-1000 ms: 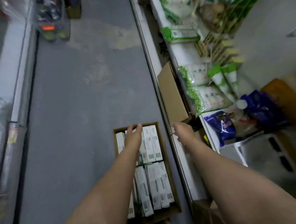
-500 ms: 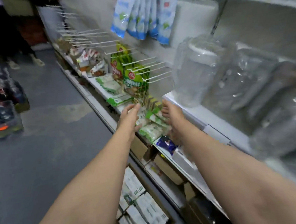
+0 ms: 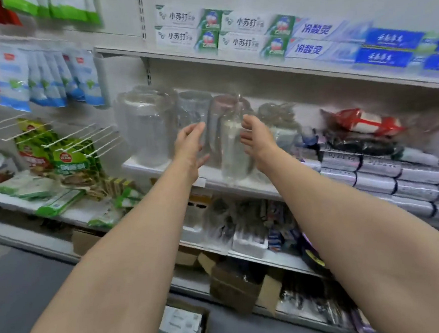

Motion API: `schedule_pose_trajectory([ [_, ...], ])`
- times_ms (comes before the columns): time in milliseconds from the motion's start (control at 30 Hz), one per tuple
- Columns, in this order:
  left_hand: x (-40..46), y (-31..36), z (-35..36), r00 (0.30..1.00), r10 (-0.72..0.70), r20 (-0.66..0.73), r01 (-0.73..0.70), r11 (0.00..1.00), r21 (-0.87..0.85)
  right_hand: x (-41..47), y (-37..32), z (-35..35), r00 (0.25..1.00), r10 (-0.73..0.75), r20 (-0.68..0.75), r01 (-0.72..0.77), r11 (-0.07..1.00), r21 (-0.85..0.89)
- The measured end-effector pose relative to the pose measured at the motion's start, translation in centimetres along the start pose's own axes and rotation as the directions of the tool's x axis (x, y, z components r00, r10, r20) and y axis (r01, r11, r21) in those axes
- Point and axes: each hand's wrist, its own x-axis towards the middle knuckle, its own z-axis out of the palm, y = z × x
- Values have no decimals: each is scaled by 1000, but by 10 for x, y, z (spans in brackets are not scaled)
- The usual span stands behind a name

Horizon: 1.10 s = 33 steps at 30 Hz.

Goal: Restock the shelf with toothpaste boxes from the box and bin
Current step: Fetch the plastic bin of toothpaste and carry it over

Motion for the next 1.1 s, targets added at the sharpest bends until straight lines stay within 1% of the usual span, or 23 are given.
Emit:
schedule_pose_trajectory([
  [100,-28,-2,79,991,15,130,-16,1000,10,-20,-28,-82,988,-58,-144,66,997,50],
  [200,-59,-11,161,966,17,256,-18,1000,4,-43,-44,-171,960,-110,-255,125,991,40],
  [267,-79,-22,210,945,9,326,-10,1000,0,-59,-48,-227,932,-144,-333,157,988,13],
  [333,-106,-39,267,918,-9,396,9,1000,2,-77,-48,-296,887,-185,-423,193,981,-23],
  [367,-115,-47,285,906,-17,424,16,1000,6,-87,-48,-317,878,-186,-441,196,980,-24],
  [400,-129,-59,314,888,-36,459,30,999,21,-97,-46,-354,859,-171,-482,181,983,-26],
  [567,-217,-123,460,771,-143,621,95,989,111,-171,-27,-535,744,-99,-661,99,994,-38],
  [633,-250,-147,515,728,-162,666,99,986,131,-199,-20,-598,695,-91,-713,64,996,-65],
  [733,-299,-181,593,664,-201,720,115,979,167,-240,-9,-684,623,-64,-780,28,998,-59],
  [900,-371,-236,701,528,-297,795,154,955,254,-298,1,-795,473,-30,-880,-22,999,-46],
  [933,-384,-247,722,498,-312,809,156,950,271,-307,3,-815,432,-12,-902,-24,999,-25],
  [1033,-413,-274,775,423,-326,846,148,946,290,-325,14,-867,364,-1,-932,-18,1000,-8],
  [1100,-432,-297,814,359,-333,872,131,943,307,-332,24,-905,307,20,-951,-22,1000,14],
])
